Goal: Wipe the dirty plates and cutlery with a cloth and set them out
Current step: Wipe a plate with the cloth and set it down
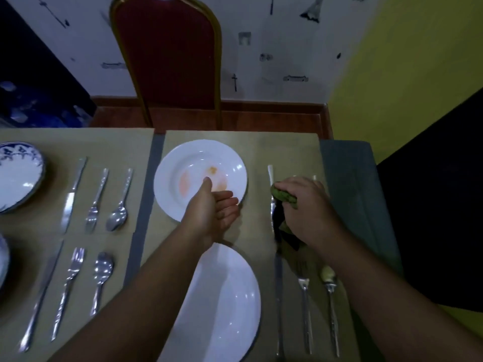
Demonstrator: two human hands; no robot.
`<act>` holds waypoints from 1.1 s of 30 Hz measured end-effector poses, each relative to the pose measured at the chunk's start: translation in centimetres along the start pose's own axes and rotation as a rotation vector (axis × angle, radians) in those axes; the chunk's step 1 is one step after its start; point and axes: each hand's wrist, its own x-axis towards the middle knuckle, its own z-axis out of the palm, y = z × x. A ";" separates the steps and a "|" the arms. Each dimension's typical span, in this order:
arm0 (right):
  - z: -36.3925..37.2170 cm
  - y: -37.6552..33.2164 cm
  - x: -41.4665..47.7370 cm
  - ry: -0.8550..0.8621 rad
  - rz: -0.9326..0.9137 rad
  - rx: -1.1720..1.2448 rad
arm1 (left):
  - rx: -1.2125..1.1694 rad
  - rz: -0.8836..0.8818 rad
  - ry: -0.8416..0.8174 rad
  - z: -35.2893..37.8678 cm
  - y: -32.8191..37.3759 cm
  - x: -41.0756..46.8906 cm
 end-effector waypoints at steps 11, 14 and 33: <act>5.0 -9.5 3.6 -0.062 -0.122 0.021 | -0.223 0.149 0.177 -14.9 5.6 2.9; 5.7 -10.9 3.7 -0.038 -0.144 0.005 | -0.050 0.033 0.068 -14.4 5.7 4.1; 3.8 -13.7 -0.3 -0.066 -0.109 -0.145 | 0.061 0.286 -0.066 -12.9 -0.6 -7.6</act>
